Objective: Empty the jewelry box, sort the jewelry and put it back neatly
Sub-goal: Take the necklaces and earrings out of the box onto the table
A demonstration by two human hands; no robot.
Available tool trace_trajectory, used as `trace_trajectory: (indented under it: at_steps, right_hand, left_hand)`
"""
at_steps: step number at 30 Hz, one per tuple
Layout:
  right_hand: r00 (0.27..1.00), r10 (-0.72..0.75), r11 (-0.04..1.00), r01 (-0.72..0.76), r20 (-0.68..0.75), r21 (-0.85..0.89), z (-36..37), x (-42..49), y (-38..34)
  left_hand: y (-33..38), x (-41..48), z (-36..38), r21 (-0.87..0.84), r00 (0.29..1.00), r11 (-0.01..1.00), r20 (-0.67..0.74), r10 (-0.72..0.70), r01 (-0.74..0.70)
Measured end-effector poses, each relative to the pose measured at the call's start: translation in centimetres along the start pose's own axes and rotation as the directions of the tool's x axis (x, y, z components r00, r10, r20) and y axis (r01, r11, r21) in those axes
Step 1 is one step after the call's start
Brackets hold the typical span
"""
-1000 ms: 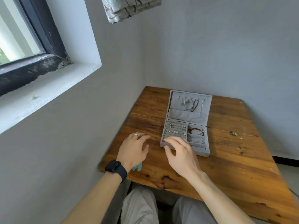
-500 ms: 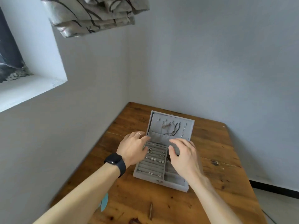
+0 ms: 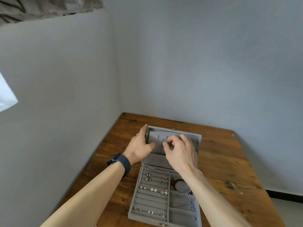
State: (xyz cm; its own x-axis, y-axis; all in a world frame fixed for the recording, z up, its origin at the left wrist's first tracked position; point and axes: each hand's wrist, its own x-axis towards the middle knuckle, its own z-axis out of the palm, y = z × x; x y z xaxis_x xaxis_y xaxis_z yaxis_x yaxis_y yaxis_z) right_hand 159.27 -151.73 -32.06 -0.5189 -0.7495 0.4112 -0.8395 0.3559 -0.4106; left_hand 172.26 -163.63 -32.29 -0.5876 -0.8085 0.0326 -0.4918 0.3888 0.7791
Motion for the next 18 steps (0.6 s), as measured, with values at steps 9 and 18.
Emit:
trace_trajectory:
  at_steps: [9, 18]
  right_hand:
    - [0.998, 0.041, 0.99, -0.035, 0.04, -0.134, 0.7, 0.5, -1.6]
    - [0.993, -0.111, 0.994, 0.112, -0.026, 0.018, -3.0, 0.3, -2.5]
  left_hand:
    - [-0.9, -0.3, -1.1, -0.019, 0.994, 0.995, -0.057, 0.098, -0.099]
    - [-0.4, -0.4, -1.8, 0.04, 0.992, 0.995, -0.087, 0.095, -0.092]
